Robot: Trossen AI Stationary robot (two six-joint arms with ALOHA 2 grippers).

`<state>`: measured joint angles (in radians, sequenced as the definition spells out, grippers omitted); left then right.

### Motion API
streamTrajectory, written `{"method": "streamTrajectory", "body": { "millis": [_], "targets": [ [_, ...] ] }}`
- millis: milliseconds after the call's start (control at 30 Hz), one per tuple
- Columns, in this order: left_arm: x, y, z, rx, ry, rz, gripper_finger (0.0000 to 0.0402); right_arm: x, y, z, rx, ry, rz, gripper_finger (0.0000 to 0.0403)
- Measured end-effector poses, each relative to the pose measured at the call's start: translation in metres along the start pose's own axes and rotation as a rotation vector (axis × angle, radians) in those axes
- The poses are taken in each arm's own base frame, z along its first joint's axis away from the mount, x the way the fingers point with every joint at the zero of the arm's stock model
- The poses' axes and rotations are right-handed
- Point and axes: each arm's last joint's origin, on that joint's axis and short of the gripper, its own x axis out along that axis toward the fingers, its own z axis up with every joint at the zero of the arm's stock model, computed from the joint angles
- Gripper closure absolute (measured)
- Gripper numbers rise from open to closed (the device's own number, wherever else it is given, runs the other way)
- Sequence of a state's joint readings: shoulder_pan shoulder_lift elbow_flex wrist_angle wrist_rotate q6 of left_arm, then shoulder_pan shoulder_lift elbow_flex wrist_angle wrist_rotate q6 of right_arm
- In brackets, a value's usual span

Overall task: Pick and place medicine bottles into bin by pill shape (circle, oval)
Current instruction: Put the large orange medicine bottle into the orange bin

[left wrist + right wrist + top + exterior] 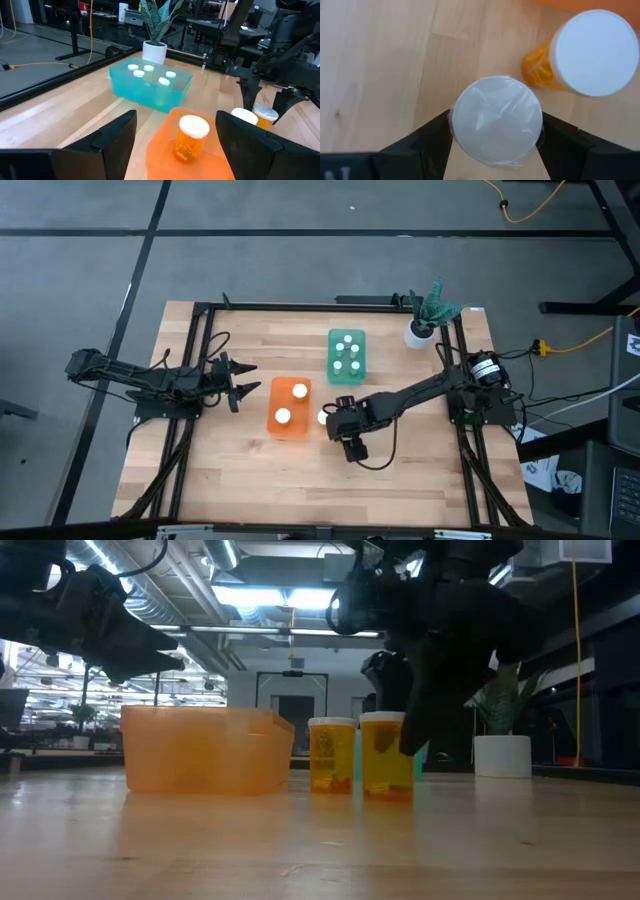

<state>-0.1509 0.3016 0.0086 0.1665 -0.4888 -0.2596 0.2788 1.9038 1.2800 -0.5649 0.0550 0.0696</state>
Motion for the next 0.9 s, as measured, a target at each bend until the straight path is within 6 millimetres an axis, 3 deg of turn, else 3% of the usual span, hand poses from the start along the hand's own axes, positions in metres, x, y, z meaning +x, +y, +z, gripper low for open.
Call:
{"method": "streamTrajectory", "body": {
  "millis": [700, 900],
  "targets": [
    [0.000, 0.000, 0.000, 0.000, 0.000, 0.000, 0.0139, 0.000, -0.001, 0.002, -0.020, -0.017, 0.004, 0.0144],
    [0.000, 0.000, 0.000, 0.001, 0.001, 0.000, 0.0139, -0.015, -0.001, 0.014, -0.021, -0.019, 0.004, 0.0144]
  ]
}}
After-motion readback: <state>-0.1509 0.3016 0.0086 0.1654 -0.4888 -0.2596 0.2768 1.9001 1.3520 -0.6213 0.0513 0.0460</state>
